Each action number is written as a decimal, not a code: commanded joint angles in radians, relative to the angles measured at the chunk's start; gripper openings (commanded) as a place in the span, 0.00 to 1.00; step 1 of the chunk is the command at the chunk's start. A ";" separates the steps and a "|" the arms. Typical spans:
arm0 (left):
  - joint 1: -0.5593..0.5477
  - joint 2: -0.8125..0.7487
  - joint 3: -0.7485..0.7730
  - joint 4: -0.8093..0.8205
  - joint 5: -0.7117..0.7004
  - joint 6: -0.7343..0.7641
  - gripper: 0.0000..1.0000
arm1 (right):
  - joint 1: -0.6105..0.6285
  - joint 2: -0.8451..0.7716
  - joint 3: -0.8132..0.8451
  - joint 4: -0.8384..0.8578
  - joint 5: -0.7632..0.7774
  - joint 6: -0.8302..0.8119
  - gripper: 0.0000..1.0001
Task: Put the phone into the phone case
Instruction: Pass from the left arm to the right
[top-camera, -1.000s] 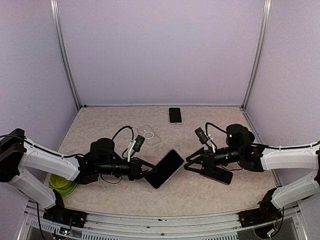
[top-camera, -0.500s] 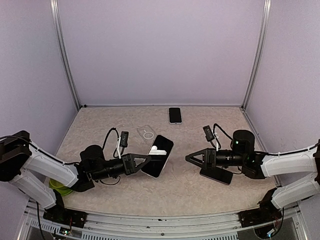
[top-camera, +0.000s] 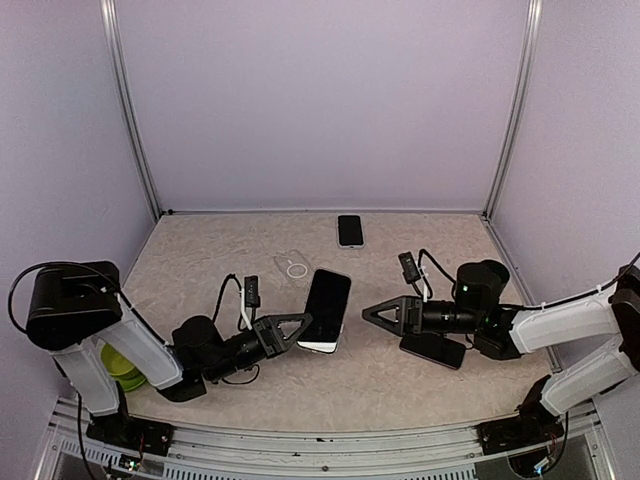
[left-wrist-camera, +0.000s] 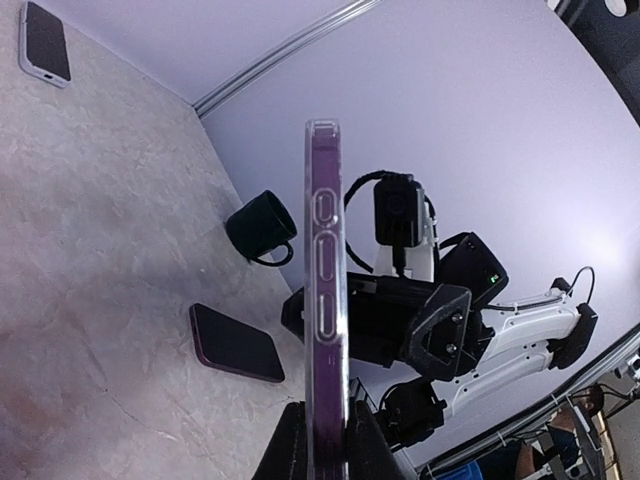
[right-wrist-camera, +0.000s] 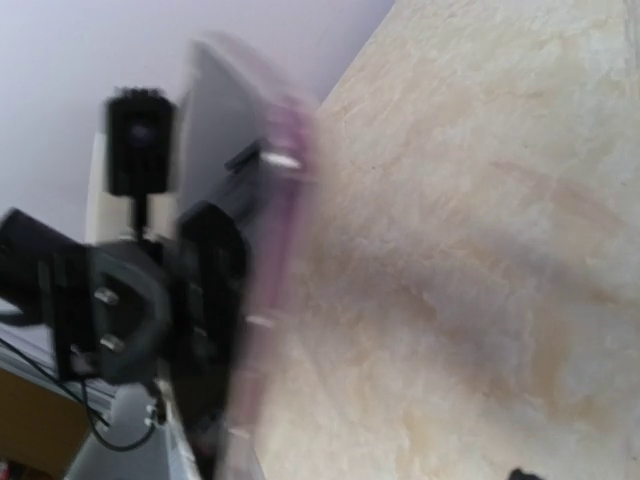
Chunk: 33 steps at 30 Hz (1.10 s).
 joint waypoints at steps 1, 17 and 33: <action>-0.007 0.080 0.027 0.314 -0.067 -0.080 0.00 | 0.013 0.023 0.041 0.062 0.000 0.010 0.76; -0.025 0.146 0.093 0.372 -0.111 -0.040 0.00 | 0.016 0.151 0.086 0.139 -0.051 0.076 0.64; -0.056 0.122 0.131 0.371 -0.103 0.015 0.00 | 0.037 0.236 0.141 0.196 -0.102 0.101 0.51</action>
